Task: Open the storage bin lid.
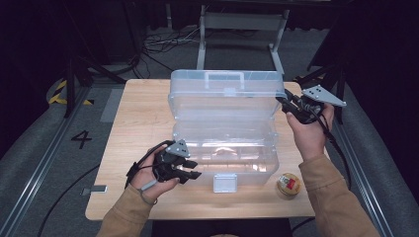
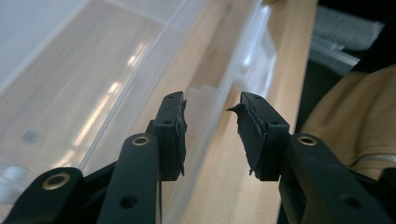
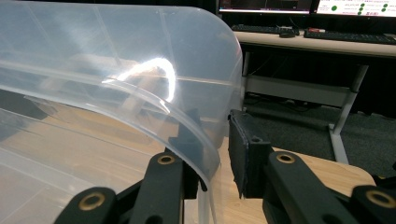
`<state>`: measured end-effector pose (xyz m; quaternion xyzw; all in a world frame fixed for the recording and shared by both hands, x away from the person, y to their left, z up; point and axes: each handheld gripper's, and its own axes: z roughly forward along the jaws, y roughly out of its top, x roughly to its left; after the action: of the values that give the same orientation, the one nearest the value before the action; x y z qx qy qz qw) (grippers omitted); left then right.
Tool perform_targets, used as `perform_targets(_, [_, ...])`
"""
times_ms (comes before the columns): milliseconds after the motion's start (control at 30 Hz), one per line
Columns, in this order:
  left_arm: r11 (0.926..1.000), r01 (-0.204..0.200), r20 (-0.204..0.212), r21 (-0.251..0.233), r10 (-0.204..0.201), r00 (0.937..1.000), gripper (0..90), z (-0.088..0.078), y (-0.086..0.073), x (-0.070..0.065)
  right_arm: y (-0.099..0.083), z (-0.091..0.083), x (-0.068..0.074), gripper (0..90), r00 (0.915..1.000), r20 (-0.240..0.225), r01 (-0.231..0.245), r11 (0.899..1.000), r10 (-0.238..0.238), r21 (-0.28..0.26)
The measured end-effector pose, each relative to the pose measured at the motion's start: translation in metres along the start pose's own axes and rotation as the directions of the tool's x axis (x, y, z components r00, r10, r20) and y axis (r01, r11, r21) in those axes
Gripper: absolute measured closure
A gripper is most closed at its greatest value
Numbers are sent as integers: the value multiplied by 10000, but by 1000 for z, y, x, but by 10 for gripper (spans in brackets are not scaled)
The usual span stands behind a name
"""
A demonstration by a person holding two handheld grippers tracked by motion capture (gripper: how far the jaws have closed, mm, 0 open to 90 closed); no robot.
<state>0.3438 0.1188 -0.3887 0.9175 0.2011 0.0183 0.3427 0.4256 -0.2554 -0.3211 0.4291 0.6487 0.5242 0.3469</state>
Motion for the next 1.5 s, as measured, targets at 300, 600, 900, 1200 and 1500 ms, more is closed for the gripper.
perform_targets(300, [9991, 168, 156, -391, -162, 9997, 644, -1, -3, 3, 1, 3, 2, 759, 9996, 249, 96, 9997, -91, -221])
perform_targets(600, [9998, 113, -243, -139, -116, 9996, 634, -3, -3, 2, 3, 5, 1, 760, 9997, 236, 30, 9997, -25, -227])
perform_targets(900, [9983, -94, -196, 577, 106, 9998, 633, 7, -3, 1, 3, 6, 1, 759, 9997, 211, -79, 9995, 85, -293])
perform_targets(1200, [9947, 56, 112, 1025, -68, 9999, 698, 25, -6, 2, 3, 8, 0, 759, 9996, 215, -156, 9993, 163, -329])
perform_targets(1500, [9921, 300, -102, 1219, -290, 9995, 739, 26, -5, 1, 3, 10, 2, 762, 9990, 397, -188, 9979, 212, -614])
